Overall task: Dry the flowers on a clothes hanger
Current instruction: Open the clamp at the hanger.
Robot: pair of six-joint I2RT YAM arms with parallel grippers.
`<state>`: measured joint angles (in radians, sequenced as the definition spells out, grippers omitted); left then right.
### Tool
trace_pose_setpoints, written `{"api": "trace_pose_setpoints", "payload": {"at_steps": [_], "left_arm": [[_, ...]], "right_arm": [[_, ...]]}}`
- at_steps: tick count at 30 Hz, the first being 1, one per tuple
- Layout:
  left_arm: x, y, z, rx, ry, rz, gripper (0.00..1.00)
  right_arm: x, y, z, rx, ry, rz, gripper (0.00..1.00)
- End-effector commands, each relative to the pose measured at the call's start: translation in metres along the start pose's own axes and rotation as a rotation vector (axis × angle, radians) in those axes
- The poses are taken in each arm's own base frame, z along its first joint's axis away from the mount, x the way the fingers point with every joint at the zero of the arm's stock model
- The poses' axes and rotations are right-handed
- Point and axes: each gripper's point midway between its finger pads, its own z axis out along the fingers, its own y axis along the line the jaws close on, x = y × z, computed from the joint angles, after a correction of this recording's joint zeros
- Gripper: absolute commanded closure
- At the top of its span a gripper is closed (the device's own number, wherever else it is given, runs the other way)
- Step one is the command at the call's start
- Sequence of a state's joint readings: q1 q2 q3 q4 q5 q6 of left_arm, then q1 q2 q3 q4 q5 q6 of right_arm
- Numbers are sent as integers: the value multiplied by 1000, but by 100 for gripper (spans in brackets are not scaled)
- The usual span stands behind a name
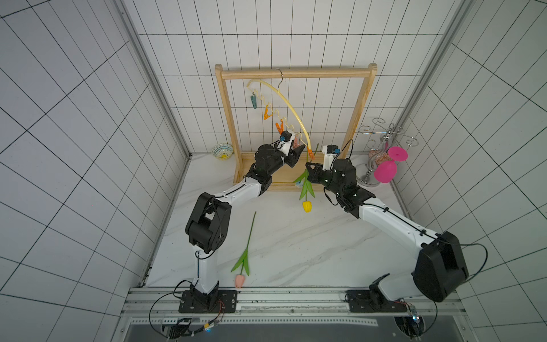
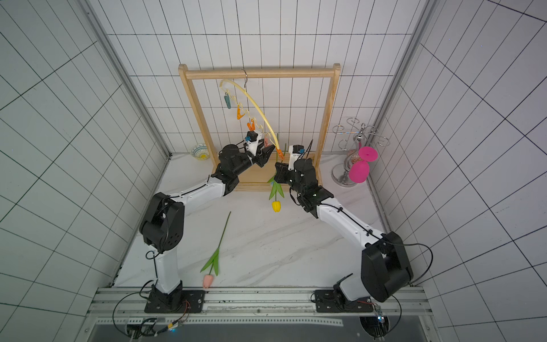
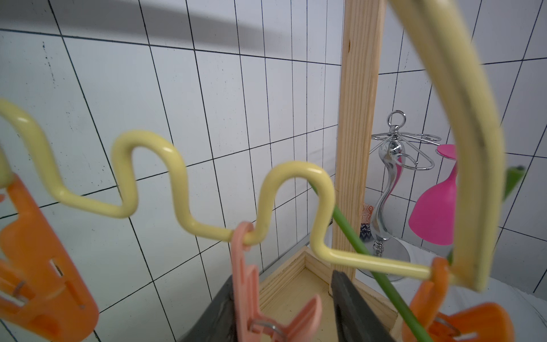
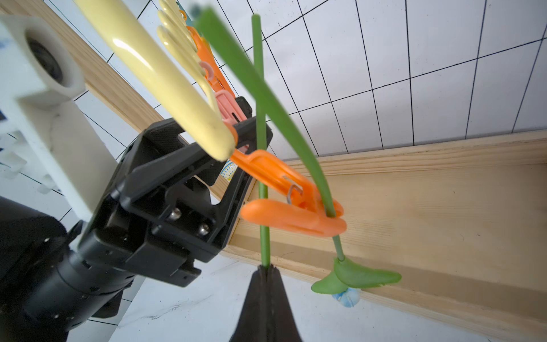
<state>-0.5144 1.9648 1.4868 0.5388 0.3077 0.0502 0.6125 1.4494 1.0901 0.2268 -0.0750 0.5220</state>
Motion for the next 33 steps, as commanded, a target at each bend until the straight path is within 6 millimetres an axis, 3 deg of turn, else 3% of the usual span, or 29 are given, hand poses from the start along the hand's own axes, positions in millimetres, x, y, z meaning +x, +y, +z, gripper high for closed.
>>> {"api": "trace_pose_setpoints", "payload": {"at_steps": [1, 20, 28, 33], "left_arm": [[-8, 1, 4, -8, -21, 30, 51], [-20, 1, 2, -9, -21, 94, 59], [-26, 3, 0, -17, -29, 100, 53], [-26, 1, 1, -12, -29, 103, 63]], "right_arm": [[-31, 17, -3, -45, -58, -23, 100], [-31, 23, -6, -68, -44, -30, 100], [-31, 25, -5, -77, -38, -27, 100], [-30, 26, -5, -86, -34, -26, 100]]}}
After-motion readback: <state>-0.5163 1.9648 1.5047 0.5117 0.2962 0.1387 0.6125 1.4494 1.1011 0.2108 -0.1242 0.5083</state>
